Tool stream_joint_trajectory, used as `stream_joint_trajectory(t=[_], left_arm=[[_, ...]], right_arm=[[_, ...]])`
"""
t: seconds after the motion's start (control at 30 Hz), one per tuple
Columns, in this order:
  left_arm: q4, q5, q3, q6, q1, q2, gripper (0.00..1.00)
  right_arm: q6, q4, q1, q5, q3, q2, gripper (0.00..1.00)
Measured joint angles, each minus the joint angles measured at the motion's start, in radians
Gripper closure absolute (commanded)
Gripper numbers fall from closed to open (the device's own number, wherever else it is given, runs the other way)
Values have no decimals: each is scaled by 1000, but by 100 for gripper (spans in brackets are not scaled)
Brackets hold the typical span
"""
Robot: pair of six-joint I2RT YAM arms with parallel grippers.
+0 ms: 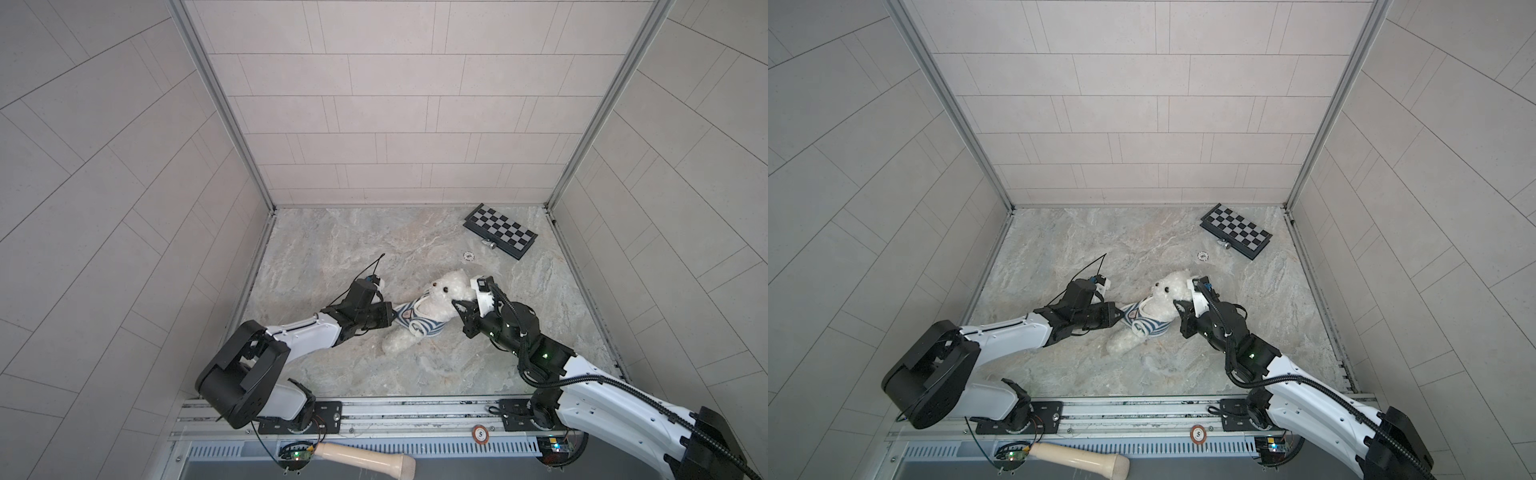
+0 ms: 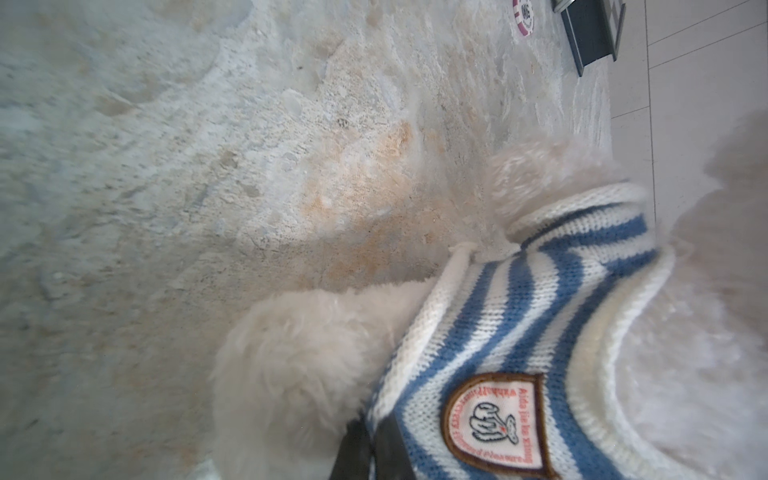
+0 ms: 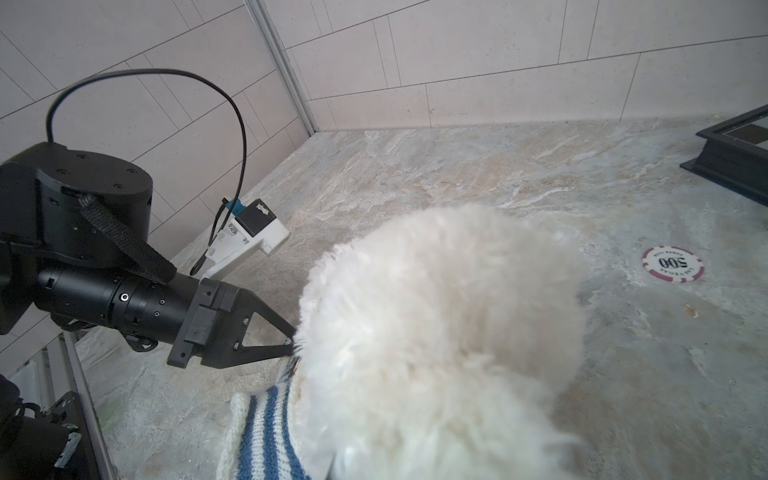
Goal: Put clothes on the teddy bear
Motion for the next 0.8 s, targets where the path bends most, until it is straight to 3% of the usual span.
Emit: stream_joint_trajectory(t=[0.17, 0.4, 0.47, 0.6, 0.8], left_arm=[[-66, -75, 56, 17, -68, 31, 100], [-21, -81, 69, -25, -100, 97, 100], [13, -74, 71, -47, -101, 124, 100], [77, -61, 71, -86, -102, 156, 100], [121, -57, 71, -130, -122, 164, 100]], right_arm=[[23, 56, -14, 17, -11, 71, 100], [49, 24, -20, 63, -10, 82, 68], [57, -24, -20, 71, -10, 45, 58], [69, -158, -20, 80, -10, -78, 47], [58, -480, -13, 85, 62, -267, 45]])
